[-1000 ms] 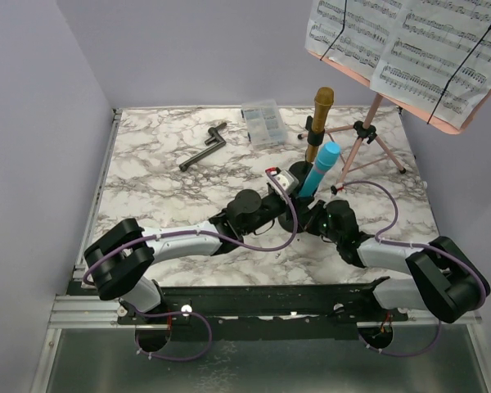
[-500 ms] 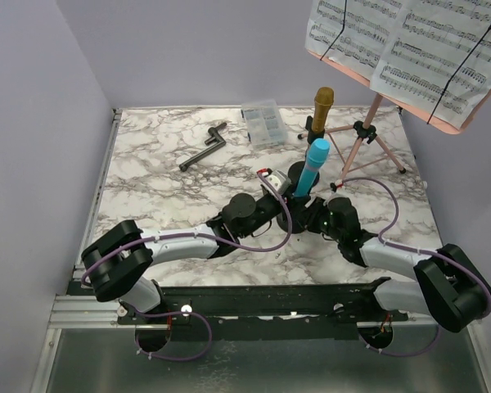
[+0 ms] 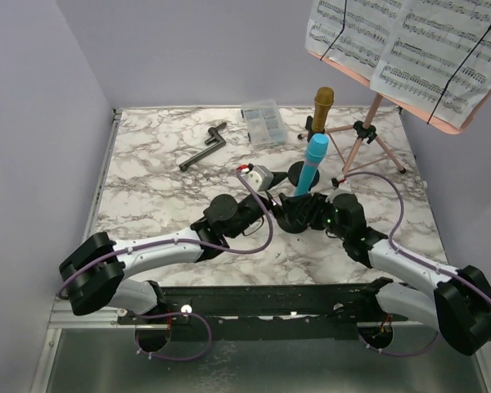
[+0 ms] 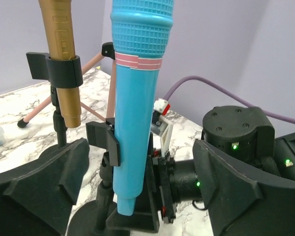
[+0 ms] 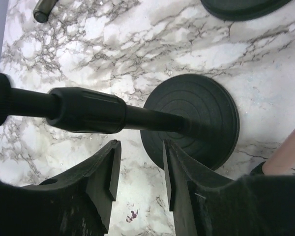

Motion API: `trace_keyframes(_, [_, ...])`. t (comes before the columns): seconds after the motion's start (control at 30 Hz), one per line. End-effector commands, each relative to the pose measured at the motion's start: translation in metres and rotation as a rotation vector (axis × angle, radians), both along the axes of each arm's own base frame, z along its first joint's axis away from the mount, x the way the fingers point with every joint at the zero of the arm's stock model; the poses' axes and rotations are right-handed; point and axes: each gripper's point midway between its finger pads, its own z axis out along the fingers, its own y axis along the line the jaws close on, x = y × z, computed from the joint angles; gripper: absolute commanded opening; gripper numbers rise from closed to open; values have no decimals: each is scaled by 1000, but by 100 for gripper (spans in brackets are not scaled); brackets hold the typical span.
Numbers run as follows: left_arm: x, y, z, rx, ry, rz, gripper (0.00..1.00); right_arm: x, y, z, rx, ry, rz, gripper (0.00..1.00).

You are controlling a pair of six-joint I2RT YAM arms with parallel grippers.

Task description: Set up the instrument practice props

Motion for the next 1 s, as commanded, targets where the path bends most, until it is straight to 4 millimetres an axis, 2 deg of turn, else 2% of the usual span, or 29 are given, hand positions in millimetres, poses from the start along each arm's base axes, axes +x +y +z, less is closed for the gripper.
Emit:
trace_keyframes(0.0, [-9,22,8,-8,34,18,97,-1,-19,14,-77,9,-61,52])
trace_keyframes(0.1, [-15,40,18,-12,56,36,98,-9,-37,26,-138,23,-110,61])
trace_keyframes(0.23, [-22,70,41,-16,76,86,99,-15,-62,65,-194,-14,-189,77])
trace_keyframes(0.33, [-25,94,65,-32,78,141,99,-21,-79,106,-213,-77,-233,90])
trace_keyframes(0.47, [-32,134,105,-91,45,218,99,-33,-91,173,-205,-215,-231,100])
trace_keyframes(0.63, [-43,182,151,-173,-13,302,99,-52,-122,251,-225,-353,-309,100])
trace_keyframes(0.77, [-53,217,183,-228,-62,361,99,-70,-145,304,-224,-422,-366,100])
trace_keyframes(0.83, [-59,231,197,-252,-84,377,99,-81,-153,331,-196,-477,-385,100])
trace_keyframes(0.97, [-68,253,217,-291,-110,400,99,-102,-168,371,-139,-578,-420,100])
